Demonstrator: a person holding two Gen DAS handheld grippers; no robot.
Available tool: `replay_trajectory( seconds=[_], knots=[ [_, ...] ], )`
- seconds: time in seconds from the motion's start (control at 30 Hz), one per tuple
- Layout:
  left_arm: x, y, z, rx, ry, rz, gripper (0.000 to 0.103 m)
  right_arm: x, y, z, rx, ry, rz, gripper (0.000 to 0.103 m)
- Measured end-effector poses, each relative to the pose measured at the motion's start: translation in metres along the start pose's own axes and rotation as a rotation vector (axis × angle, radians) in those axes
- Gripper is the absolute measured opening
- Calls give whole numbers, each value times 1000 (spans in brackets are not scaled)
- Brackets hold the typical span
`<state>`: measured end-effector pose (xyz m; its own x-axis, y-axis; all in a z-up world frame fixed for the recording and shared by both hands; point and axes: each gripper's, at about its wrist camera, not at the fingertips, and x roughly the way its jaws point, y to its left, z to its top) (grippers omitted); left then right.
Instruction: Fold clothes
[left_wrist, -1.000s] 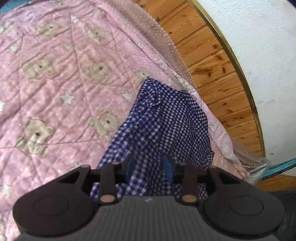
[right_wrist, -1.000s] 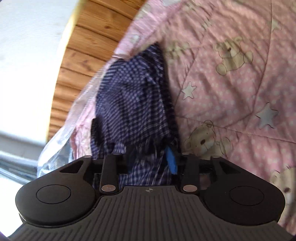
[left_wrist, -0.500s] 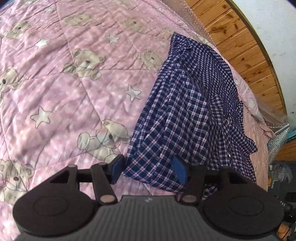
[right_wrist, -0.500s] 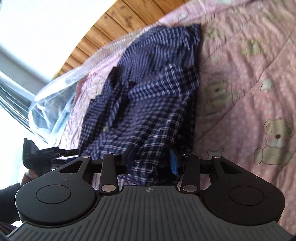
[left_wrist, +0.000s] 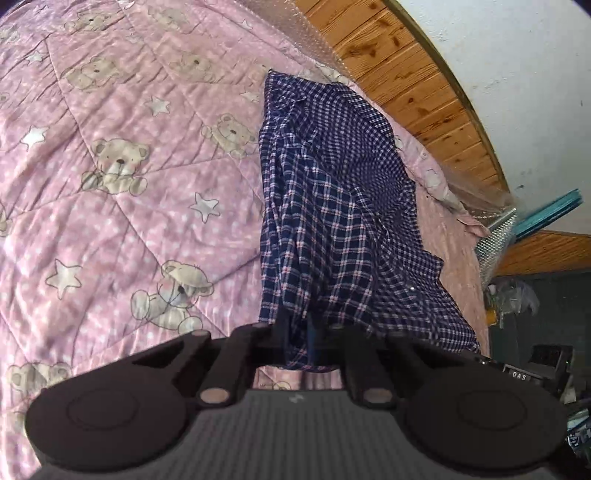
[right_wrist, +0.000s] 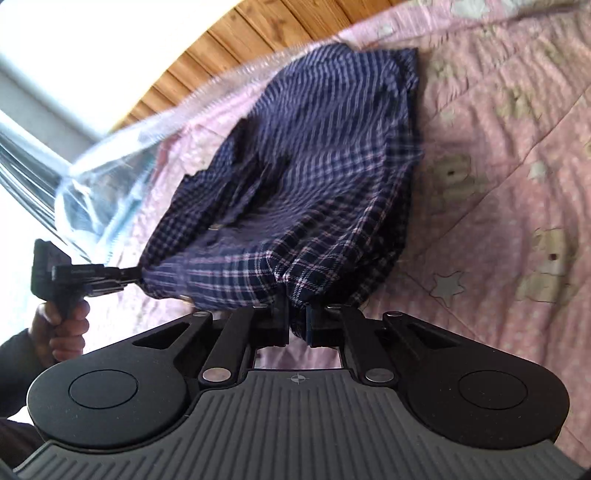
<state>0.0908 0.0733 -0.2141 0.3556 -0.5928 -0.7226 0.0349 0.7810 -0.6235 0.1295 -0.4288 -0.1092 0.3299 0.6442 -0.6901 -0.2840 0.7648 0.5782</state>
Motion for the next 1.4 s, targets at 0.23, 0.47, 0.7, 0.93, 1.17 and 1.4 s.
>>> replay_trajectory(
  seconds=[0.23, 0.47, 0.7, 0.93, 1.17, 1.4],
  knots=[
    [39, 3, -13, 100, 139, 157, 10, 43, -17, -30, -13, 189, -131, 5],
    [20, -33, -21, 228, 94, 283, 22, -2, 33, -3, -193, 40, -311, 39],
    [27, -23, -22, 224, 122, 422, 27, 61, 39, 35, -284, 103, -260, 34],
    [5, -43, -14, 290, 89, 479, 28, 54, 21, 54, -237, 102, -286, 20],
    [15, -85, 28, 341, 11, 430, 32, 90, 35, 115, -335, 51, -276, 24],
    [86, -59, 38, 325, 115, 512, 40, 136, -5, 135, -320, 76, -351, 25]
  ],
)
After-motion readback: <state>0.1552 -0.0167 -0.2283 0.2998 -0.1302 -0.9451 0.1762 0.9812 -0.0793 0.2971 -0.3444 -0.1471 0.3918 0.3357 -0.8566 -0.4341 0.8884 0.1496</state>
